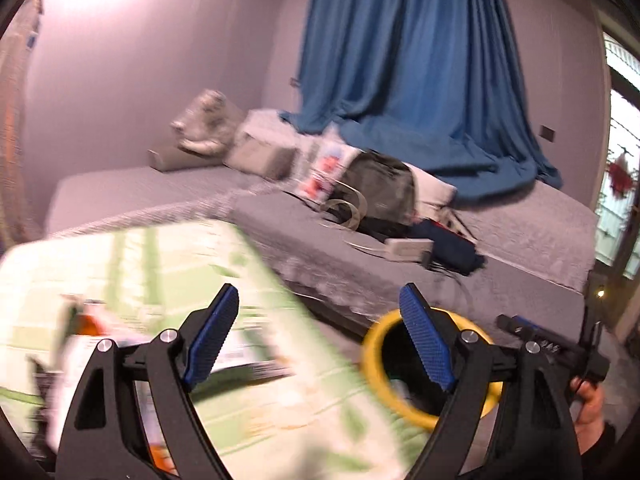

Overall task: Collect trash
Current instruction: 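Return both tools to the bed and grasp the pink box with the left tool, then grasp the white milk carton with the right tool while the left tool holds the pink box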

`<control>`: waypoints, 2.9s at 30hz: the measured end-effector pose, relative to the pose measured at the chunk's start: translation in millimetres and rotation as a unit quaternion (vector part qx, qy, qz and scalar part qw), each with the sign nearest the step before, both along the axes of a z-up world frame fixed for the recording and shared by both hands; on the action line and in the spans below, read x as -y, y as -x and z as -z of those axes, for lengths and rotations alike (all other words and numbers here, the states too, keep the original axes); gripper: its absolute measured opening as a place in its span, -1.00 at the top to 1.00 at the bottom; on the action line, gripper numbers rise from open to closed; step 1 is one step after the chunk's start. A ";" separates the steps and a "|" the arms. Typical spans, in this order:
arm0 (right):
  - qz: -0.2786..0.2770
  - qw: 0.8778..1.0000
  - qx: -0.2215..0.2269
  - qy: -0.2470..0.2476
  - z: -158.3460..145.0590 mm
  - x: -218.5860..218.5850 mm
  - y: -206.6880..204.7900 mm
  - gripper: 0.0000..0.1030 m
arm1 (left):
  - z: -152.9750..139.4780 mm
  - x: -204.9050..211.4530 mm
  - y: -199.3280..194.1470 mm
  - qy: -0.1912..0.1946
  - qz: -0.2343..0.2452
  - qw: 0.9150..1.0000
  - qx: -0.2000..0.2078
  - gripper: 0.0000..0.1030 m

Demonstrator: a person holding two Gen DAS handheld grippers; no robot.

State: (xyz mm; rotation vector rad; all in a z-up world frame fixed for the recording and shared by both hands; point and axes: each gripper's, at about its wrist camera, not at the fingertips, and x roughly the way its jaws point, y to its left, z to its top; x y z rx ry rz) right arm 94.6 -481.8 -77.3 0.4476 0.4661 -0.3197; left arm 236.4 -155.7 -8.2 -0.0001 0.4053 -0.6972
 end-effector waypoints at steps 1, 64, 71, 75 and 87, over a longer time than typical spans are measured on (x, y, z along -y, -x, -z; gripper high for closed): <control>-0.024 1.000 0.003 0.009 -4.5 -12.1 -4.6 -0.26 | -2.4 -21.4 2.5 -0.004 -0.014 1.000 0.011 -0.53; -0.434 0.899 -0.058 0.022 -3.2 -278.8 -106.2 -0.41 | 125.1 -232.6 76.2 -0.184 0.075 0.979 -0.047 -0.10; -0.421 0.905 -0.064 -0.012 -0.1 -272.3 -111.8 -0.41 | 114.0 -252.6 93.9 -0.137 0.054 0.988 -0.051 -0.09; -0.400 0.910 -0.072 -0.079 3.8 -257.9 -124.1 -0.52 | 109.4 -260.9 100.9 -0.107 0.037 0.992 -0.051 -0.09; -0.461 0.849 -0.148 0.213 -12.4 -260.8 -191.1 -0.53 | 106.4 -258.0 106.2 -0.087 0.039 0.994 -0.045 -0.11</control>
